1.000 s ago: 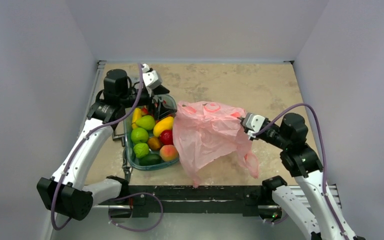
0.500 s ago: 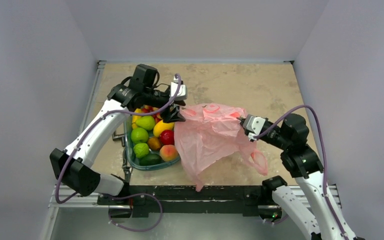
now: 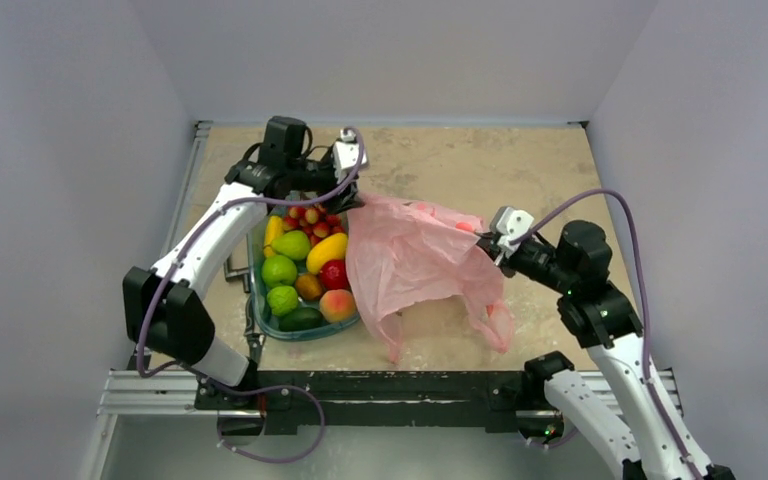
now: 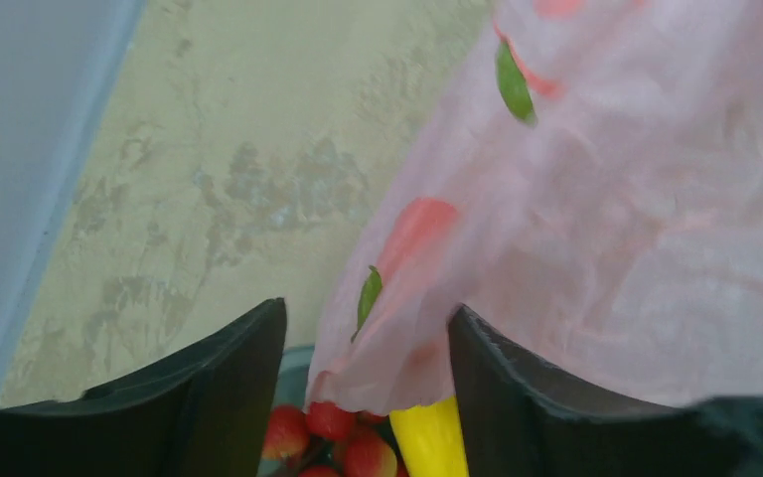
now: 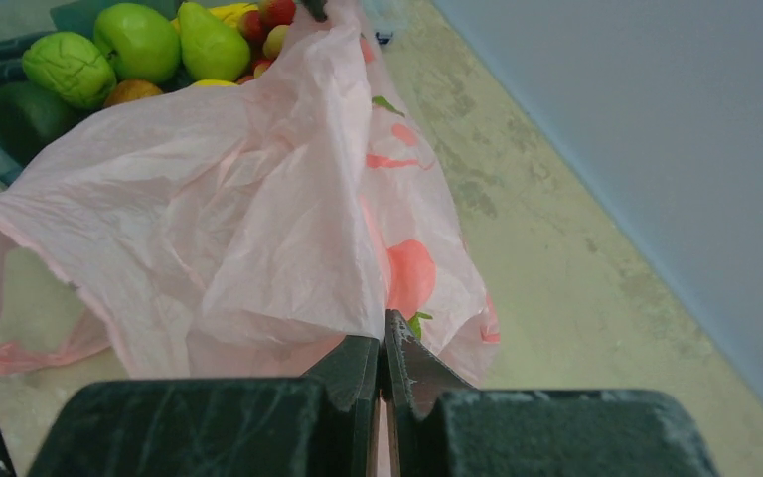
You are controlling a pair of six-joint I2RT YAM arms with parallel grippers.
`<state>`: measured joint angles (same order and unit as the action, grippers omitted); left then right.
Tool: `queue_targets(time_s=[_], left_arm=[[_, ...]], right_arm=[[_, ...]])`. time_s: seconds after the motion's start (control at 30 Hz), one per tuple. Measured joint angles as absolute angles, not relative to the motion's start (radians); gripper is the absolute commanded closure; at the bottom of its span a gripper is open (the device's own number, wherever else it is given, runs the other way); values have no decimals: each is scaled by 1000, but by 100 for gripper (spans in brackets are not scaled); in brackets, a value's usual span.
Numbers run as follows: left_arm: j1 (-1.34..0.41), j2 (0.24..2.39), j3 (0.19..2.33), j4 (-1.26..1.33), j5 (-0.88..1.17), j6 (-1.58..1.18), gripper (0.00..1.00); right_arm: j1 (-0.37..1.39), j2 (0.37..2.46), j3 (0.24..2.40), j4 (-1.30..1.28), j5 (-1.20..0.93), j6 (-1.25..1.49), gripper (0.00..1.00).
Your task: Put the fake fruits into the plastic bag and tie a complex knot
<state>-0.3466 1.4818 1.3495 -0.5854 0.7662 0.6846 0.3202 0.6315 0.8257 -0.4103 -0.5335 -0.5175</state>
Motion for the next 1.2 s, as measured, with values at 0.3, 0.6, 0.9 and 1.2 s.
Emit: queue_targets(time_s=[0.3, 0.6, 0.9, 1.2], left_arm=[[-411, 1497, 1407, -178, 570, 519, 3], [-825, 1271, 1147, -50, 535, 787, 2], [-1005, 1568, 1052, 108, 378, 968, 8], [-1057, 1774, 987, 416, 193, 1094, 100]], right_arm=[[151, 838, 851, -376, -482, -146, 100], [6, 996, 896, -378, -537, 49, 100], [-1, 1022, 896, -396, -611, 126, 100], [-71, 1069, 933, -476, -709, 70, 64]])
